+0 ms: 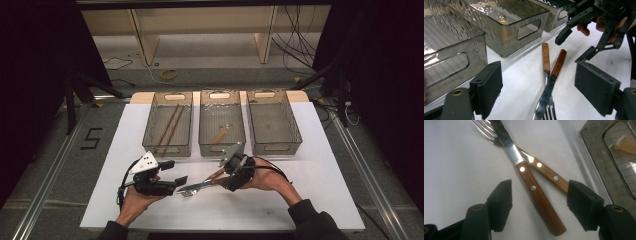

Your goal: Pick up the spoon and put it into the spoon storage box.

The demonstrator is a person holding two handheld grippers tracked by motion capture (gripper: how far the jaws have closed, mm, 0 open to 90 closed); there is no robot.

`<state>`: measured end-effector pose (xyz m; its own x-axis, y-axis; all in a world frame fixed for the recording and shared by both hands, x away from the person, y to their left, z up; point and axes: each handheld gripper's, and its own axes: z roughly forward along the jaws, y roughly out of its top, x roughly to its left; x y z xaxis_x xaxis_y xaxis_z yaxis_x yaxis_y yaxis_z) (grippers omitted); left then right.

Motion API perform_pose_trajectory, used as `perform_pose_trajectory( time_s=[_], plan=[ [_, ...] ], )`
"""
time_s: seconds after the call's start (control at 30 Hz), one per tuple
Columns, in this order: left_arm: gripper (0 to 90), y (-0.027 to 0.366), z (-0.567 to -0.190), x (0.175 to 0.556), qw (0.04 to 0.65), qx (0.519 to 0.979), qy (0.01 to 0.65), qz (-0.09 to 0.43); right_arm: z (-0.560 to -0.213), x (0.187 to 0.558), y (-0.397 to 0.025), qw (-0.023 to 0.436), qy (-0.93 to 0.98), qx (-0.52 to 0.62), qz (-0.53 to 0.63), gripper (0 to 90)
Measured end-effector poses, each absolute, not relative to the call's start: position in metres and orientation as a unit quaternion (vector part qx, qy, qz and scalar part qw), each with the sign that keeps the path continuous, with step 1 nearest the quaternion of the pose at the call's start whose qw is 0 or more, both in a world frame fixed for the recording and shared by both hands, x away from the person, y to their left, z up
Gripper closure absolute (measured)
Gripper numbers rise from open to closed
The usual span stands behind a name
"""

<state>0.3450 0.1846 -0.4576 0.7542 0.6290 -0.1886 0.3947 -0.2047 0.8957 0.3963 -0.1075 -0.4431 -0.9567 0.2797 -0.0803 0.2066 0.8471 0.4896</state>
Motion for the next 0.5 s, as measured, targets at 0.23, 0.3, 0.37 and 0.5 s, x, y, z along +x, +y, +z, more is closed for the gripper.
perform_pose_trajectory(
  time_s=[0.23, 0.3, 0.37, 0.5],
  plan=[
    [21.6, 0.186, -0.457, 0.341, 0.539, 0.766, 0.332, 0.114, -0.444, 0.4, -0.102, 0.072, 0.961, 0.119, 0.238, 39.7],
    [21.6, 0.187, -0.457, 0.34, 0.539, 0.766, 0.331, 0.115, -0.444, 0.401, -0.101, 0.071, 0.963, 0.117, 0.233, 39.8],
    [21.6, 0.187, -0.457, 0.34, 0.539, 0.766, 0.332, 0.114, -0.446, 0.402, -0.1, 0.07, 0.964, 0.11, 0.232, 40.4],
    [21.6, 0.187, -0.458, 0.339, 0.536, 0.769, 0.329, 0.114, -0.448, 0.402, -0.097, 0.068, 0.966, 0.104, 0.225, 42.1]
  ],
)
